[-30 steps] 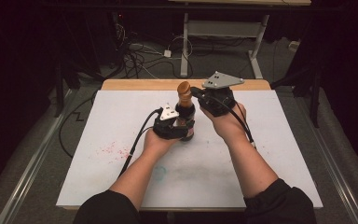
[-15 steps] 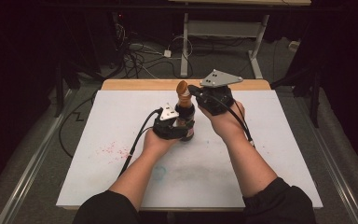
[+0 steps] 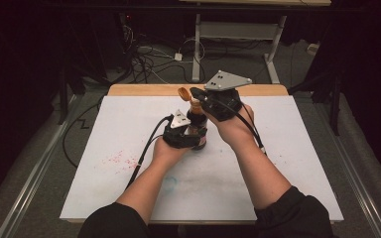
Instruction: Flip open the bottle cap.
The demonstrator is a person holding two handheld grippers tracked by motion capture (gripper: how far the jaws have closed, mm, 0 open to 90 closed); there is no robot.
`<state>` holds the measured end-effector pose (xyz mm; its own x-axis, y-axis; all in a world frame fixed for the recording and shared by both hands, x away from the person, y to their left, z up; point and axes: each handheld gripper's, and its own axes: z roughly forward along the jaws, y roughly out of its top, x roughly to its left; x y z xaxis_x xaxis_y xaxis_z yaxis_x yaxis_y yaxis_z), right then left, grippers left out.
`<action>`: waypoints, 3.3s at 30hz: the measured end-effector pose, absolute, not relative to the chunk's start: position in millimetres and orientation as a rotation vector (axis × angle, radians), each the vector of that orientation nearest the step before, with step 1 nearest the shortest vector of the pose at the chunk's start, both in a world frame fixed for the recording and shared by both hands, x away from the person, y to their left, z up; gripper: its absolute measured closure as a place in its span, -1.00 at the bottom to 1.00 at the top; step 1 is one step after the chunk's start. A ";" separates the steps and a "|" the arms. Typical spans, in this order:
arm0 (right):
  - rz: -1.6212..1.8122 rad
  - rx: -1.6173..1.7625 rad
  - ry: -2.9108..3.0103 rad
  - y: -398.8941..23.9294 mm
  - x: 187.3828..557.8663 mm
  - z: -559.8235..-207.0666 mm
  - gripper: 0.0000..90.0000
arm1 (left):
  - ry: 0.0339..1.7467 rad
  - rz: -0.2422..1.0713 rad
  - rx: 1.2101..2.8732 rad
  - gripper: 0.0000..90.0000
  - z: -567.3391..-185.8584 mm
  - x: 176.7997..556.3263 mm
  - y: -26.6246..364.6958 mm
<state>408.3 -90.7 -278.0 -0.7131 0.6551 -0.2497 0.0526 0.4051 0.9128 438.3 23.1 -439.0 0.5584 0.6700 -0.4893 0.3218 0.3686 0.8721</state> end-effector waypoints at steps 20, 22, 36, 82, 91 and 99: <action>1.294 0.742 2.049 -141.7 415.6 -308.0 1.00 | 0.994 0.291 1.288 -0.38 -439.0 438.3 27.6; 1.293 0.753 2.050 -143.4 416.0 -311.1 1.00 | 0.996 0.290 1.289 -0.38 -438.9 438.3 28.0; 1.277 0.882 2.087 -166.7 424.6 -367.4 1.00 | 0.999 0.281 1.283 -0.39 -438.7 438.9 28.4; 1.331 1.004 2.091 -190.1 412.7 -437.5 -0.99 | 1.029 0.241 1.429 -1.00 -467.9 409.9 88.0; 1.316 1.003 2.096 -199.2 395.5 -450.0 -0.99 | 1.094 0.235 1.323 -1.00 -480.8 389.3 106.6; 1.295 1.024 2.102 -211.3 379.0 -465.6 -0.99 | 1.119 0.262 1.311 -1.00 -488.5 365.8 129.9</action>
